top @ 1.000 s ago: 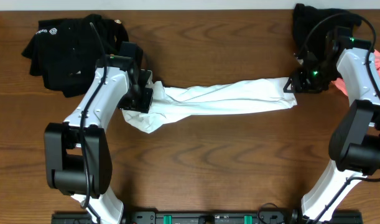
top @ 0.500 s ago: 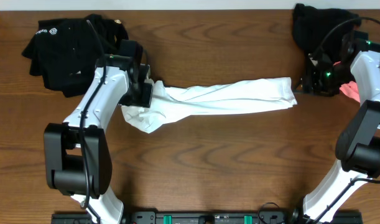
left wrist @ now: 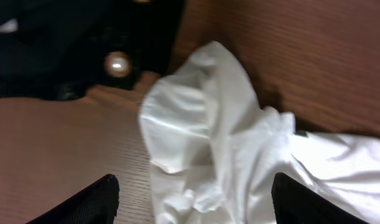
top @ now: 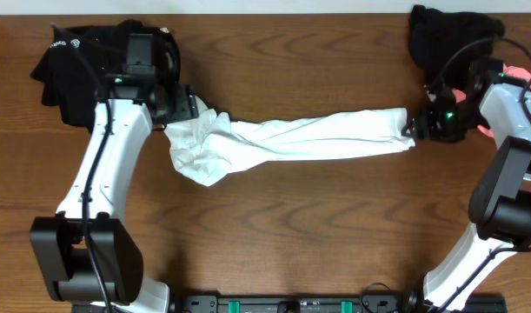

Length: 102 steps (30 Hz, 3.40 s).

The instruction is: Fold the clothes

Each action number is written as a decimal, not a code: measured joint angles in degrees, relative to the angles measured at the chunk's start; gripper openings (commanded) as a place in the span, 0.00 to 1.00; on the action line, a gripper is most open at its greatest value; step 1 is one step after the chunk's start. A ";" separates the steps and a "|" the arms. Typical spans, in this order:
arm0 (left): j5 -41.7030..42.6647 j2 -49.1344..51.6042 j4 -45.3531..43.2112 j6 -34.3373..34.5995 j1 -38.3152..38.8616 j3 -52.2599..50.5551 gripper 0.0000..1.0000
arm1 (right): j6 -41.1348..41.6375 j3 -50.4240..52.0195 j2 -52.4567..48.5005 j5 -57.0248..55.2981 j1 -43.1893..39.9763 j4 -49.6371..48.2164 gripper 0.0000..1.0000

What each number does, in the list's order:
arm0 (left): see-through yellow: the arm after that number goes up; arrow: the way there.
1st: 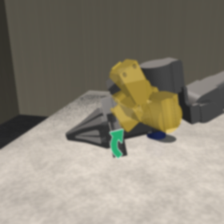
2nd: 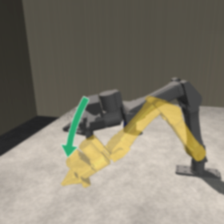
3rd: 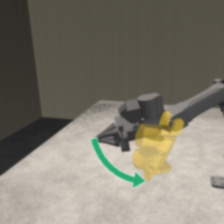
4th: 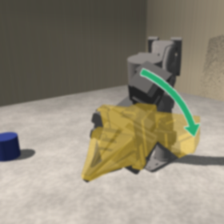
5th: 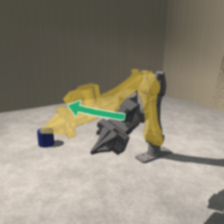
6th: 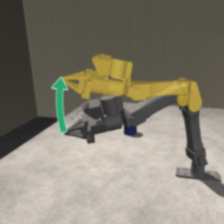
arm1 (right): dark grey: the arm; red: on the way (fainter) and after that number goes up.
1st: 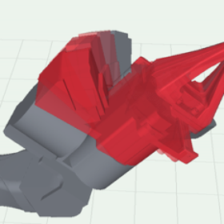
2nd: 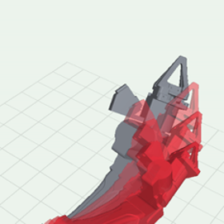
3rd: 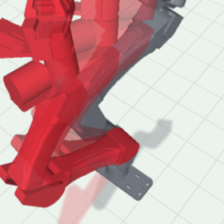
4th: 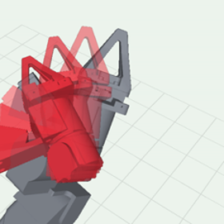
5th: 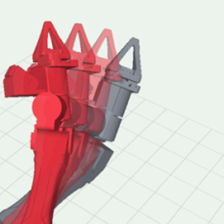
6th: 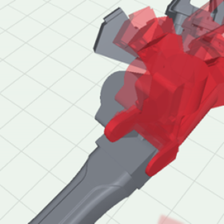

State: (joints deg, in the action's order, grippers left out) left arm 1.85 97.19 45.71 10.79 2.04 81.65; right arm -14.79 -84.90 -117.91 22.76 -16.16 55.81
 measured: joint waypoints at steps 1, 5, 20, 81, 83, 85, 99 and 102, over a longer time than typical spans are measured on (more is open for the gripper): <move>-0.20 0.00 -0.02 0.42 -0.61 0.00 0.79 | 0.00 0.72 0.00 0.00 0.00 -0.44 0.60; -0.63 0.00 -0.11 1.51 -2.89 0.00 0.80 | 0.07 3.32 0.00 0.02 0.17 -2.97 0.59; -0.79 0.00 -0.13 2.54 -3.87 0.00 0.81 | 4.48 11.63 2.36 1.97 6.45 -18.27 0.38; -0.79 0.00 0.33 2.54 -3.87 0.00 0.82 | 2.47 -6.49 2.03 0.35 33.11 2.08 0.80; -0.79 0.00 0.33 2.54 -3.87 0.00 0.82 | 2.64 -6.49 2.03 0.33 33.68 2.40 0.73; -0.79 0.00 0.33 2.54 -3.87 0.00 0.82 | 3.23 -6.47 2.03 0.15 33.64 3.04 0.68; 9.92 0.72 0.33 -1.97 -3.87 -0.02 0.82 | 4.92 -7.34 2.03 -0.46 32.33 4.31 0.80; 17.33 2.64 1.38 -3.87 -3.80 -0.04 0.82 | 4.90 -10.21 2.03 -0.50 31.26 6.91 0.81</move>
State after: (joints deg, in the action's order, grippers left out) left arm 19.18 99.83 47.09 6.92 -1.76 81.60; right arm -9.89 -95.11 -115.87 22.26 15.09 62.72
